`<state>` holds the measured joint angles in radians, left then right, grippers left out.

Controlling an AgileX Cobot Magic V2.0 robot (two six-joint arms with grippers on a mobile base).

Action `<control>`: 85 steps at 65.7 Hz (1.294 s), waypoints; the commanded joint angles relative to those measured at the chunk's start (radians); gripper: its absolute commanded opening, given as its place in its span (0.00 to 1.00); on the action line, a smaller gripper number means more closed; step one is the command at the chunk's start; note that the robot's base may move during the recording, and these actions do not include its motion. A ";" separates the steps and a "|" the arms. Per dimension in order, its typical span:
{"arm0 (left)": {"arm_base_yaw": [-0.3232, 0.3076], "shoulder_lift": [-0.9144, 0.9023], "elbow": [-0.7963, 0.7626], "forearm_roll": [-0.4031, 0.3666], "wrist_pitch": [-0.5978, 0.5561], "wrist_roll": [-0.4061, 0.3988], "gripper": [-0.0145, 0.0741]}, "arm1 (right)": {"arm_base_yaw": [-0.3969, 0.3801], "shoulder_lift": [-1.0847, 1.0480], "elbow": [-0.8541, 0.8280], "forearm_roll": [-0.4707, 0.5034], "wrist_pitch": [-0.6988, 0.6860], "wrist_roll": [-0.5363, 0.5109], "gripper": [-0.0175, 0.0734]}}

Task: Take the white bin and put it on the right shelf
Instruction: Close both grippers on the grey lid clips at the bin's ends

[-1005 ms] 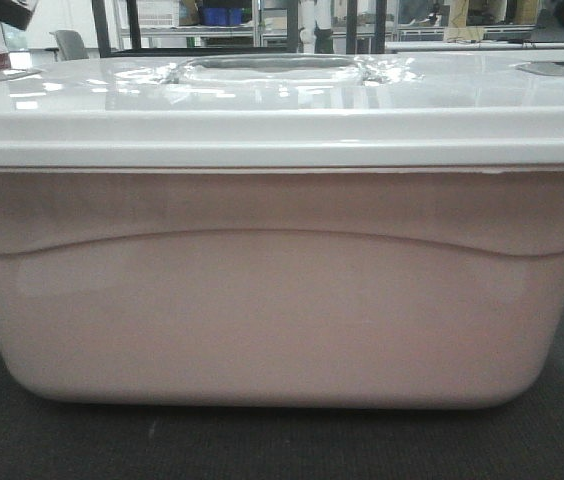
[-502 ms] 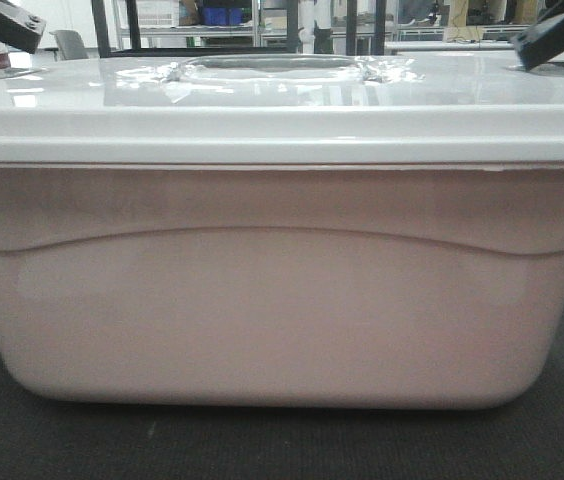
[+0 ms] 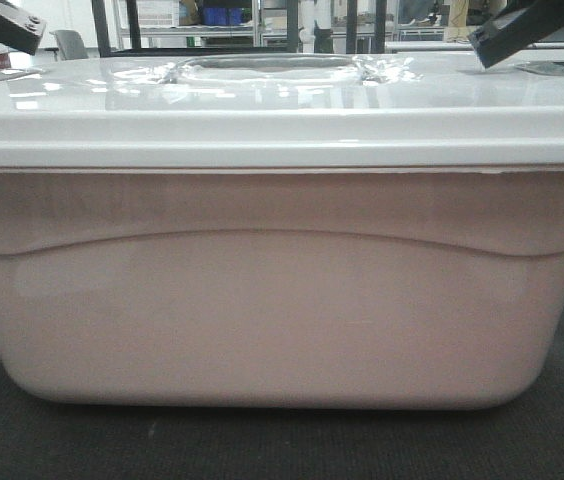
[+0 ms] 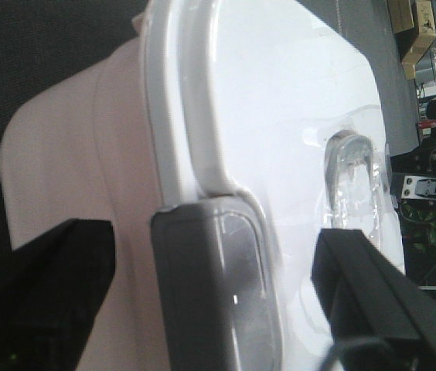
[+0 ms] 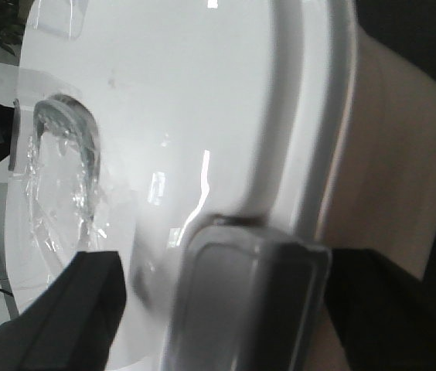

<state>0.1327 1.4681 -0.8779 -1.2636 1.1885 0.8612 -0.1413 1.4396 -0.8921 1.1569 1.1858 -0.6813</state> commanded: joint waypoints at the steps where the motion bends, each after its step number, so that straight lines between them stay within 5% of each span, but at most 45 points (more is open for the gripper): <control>1: -0.002 -0.027 -0.034 -0.084 0.129 0.010 0.64 | 0.003 -0.029 -0.019 0.098 0.149 -0.016 0.88; 24: -0.047 -0.027 -0.045 0.019 0.129 -0.016 0.64 | 0.003 -0.029 -0.019 0.109 0.149 -0.016 0.88; 71: -0.071 -0.027 -0.045 -0.034 0.129 -0.017 0.62 | 0.003 -0.029 -0.019 0.106 0.149 -0.016 0.87; 85: -0.071 -0.027 -0.045 -0.056 0.129 -0.017 0.54 | 0.003 -0.029 -0.019 0.096 0.149 -0.016 0.67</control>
<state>0.0691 1.4681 -0.8934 -1.2133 1.1680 0.8503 -0.1413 1.4396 -0.8921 1.1674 1.1705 -0.6847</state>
